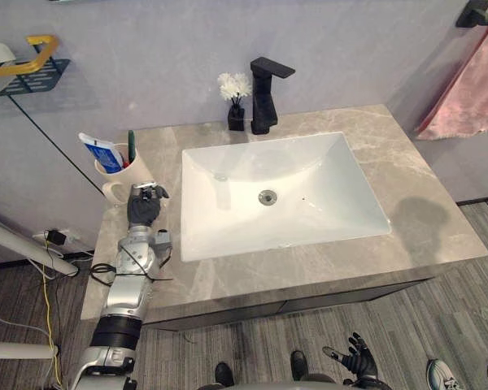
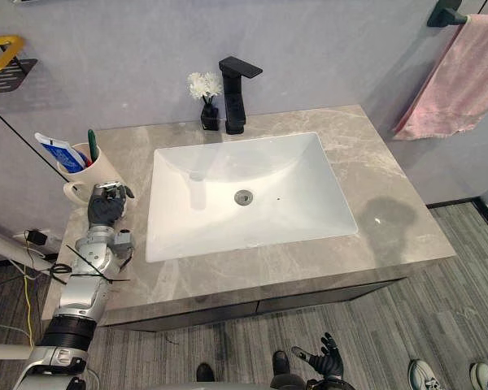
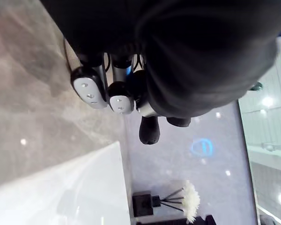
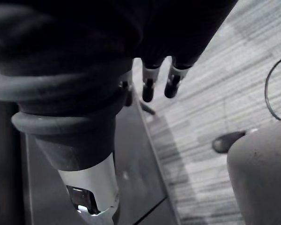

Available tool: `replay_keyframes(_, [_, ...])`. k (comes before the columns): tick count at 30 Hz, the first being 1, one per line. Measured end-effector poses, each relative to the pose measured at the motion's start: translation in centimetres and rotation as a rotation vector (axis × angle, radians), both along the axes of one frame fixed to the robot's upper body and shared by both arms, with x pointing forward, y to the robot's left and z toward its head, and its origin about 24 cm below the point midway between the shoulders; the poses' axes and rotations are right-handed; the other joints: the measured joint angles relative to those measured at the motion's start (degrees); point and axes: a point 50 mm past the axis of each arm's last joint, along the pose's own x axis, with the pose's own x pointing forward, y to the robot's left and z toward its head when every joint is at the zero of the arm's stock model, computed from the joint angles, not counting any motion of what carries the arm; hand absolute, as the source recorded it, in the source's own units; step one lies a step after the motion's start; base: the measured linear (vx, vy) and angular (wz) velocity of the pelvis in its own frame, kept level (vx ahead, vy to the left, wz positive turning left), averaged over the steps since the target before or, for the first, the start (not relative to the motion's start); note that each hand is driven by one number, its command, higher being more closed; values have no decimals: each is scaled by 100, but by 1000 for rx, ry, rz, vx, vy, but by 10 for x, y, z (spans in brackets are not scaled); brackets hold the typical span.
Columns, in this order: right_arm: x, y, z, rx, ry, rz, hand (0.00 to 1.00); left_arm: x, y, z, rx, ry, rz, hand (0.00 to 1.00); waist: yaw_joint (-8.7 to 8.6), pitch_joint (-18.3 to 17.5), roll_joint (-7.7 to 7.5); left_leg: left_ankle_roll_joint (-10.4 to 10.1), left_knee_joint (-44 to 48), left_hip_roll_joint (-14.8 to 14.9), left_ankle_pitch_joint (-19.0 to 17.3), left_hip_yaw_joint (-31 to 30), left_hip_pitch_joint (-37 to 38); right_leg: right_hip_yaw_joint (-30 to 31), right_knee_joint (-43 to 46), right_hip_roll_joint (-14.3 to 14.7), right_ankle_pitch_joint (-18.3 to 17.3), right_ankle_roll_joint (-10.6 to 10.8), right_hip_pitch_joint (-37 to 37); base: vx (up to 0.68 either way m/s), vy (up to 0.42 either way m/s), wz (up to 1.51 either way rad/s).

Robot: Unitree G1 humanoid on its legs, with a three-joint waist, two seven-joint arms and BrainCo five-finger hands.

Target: Organize washtable

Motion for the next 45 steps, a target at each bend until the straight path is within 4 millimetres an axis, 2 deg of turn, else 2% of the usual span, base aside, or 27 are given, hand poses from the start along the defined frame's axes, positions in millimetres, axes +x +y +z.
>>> replay_keyframes(6, [3, -5, -2, -6, 9, 4, 0, -5, -40, 26, -21, -130, -152, 100, -38, 15, 60, 16, -1, -91, 7, -230, 131, -220, 5, -87, -43, 22, 211, -35, -11, 16])
replay_keyframes(8, [-3, -6, -7, 0, 42, -5, 0, -12, -52, 48, -60, -249, -197, 100, -79, 23, 102, 53, -2, -128, 31, -350, 162, -336, 83, -133, -103, 46, 275, -42, -7, 26])
replay_keyframes(9, [-3, -7, -7, 2, 44, -10, 0, -15, -54, 54, -64, -281, -208, 100, -80, 20, 111, 57, -2, -138, 34, -375, 172, -352, 112, -143, -123, 51, 281, -38, -6, 20])
replay_keyframes(11, [-7, -11, -9, -4, 59, -21, 0, -27, -60, 78, -83, -412, -262, 100, -74, 23, 162, 78, -2, -193, 48, -519, 262, -477, 138, -168, -164, 65, 423, -24, -9, 25])
replay_keyframes(14, [-7, -13, -10, -2, 68, -23, 0, -43, -51, 88, -136, -493, -249, 100, -68, 1, 213, 87, -2, -223, 53, -632, 340, -603, 131, -200, -173, 64, 565, -26, -9, 22])
replay_keyframes(17, [-4, -13, -10, 2, 62, -24, 0, -54, -31, 80, -154, -484, -162, 100, -12, -12, 244, 112, -2, -230, 71, -716, 368, -692, 129, -207, -181, 67, 639, -41, -15, 18])
replay_keyframes(20, [-5, -12, -10, 13, 61, -38, 0, -73, -4, 56, -209, -410, -14, 100, 78, -20, 278, 120, -3, -270, 78, -940, 408, -929, 165, -253, -274, 94, 796, -55, -32, 42])
replay_keyframes(21, [-5, -11, -11, 17, 60, -38, 0, -87, 12, 40, -225, -351, 81, 100, 89, -29, 294, 119, -3, -287, 81, -987, 450, -1062, 192, -278, -326, 98, 872, -37, -16, 39])
replay_keyframes(22, [-5, -10, -11, 20, 60, -40, 0, -94, 19, 33, -239, -326, 120, 100, 102, -48, 300, 119, -4, -291, 81, -1015, 455, -1085, 196, -281, -339, 98, 874, -44, -18, 34])
replay_keyframes(23, [-4, -9, -11, 28, 58, -46, 0, -109, 33, 18, -263, -272, 209, 100, 191, -84, 309, 119, -3, -289, 81, -1043, 455, -1118, 219, -282, -365, 98, 880, -32, -15, 13])
replay_keyframes(25, [-4, -6, -11, 38, 57, -49, 0, -119, 43, 3, -290, -214, 276, 100, 316, -87, 313, 122, -3, -289, 84, -1111, 456, -1206, 219, -285, -386, 102, 925, -14, -29, 21])
replay_keyframes(26, [-4, -4, -12, 44, 59, -52, 0, -125, 49, -14, -317, -146, 322, 0, 408, -91, 312, 129, -3, -291, 90, -1171, 484, -1272, 226, -288, -411, 104, 982, -9, -33, 27])
replay_keyframes(27, [-3, -3, -12, 47, 57, -49, 0, -129, 52, -23, -336, -109, 350, 0, 418, -94, 310, 129, -2, -291, 90, -1198, 498, -1307, 246, -294, -432, 102, 1002, 1, -18, 28])
replay_keyframes(29, [2, 1, -11, 56, 47, -26, 0, -141, 59, -67, -418, 62, 430, 0, 438, -106, 296, 137, 63, -290, 96, -1262, 529, -1417, 282, -334, -484, 100, 1106, 3, -14, 21])
replay_keyframes(30, [2, 3, -12, 60, 52, -20, 0, -144, 59, -78, -441, 112, 439, 0, 442, -111, 287, 136, 86, -289, 95, -1264, 530, -1426, 280, -333, -488, 101, 1147, 7, -24, 12])
replay_keyframes(32, [4, 3, -11, 70, 49, -22, 0, -154, 49, -119, -509, 302, 451, 0, 416, -129, 242, 135, 138, -281, 94, -1274, 507, -1488, 282, -332, -497, 106, 1175, -13, -26, 8])
replay_keyframes(33, [5, 3, -11, 70, 48, -22, 0, -157, 45, -129, -523, 350, 446, 0, 417, -132, 231, 135, 141, -276, 94, -1279, 506, -1501, 283, -330, -497, 107, 1179, -43, -25, 6])
replay_keyframes(35, [5, 2, -11, 72, 48, -25, 0, -170, 27, -162, -563, 525, 417, 0, 414, -159, 186, 134, 155, -265, 94, -1280, 520, -1531, 286, -326, -499, 108, 1205, -50, -21, 2])
replay_keyframes(40, [3, 3, -13, 84, 52, -38, 0, -207, -5, -214, -574, 854, 378, 0, 399, -216, 91, 132, 131, -241, 91, -1253, 542, -1548, 290, -306, -511, 105, 1214, -76, -15, -2])
replay_keyframes(44, [-7, 7, -22, 101, 109, -42, 0, -234, -28, -237, -518, 1071, 290, 0, 396, -222, 40, 109, 72, -197, 109, -1236, 569, -1529, 276, -261, -509, 102, 1207, -39, -23, -3])
replay_keyframes(45, [-9, 7, -24, 103, 120, -47, 0, -233, -31, -237, -509, 1077, 272, 0, 397, -222, 40, 75, 10, -180, 135, -1231, 597, -1517, 273, -243, -508, 100, 1188, -7, -29, -4])
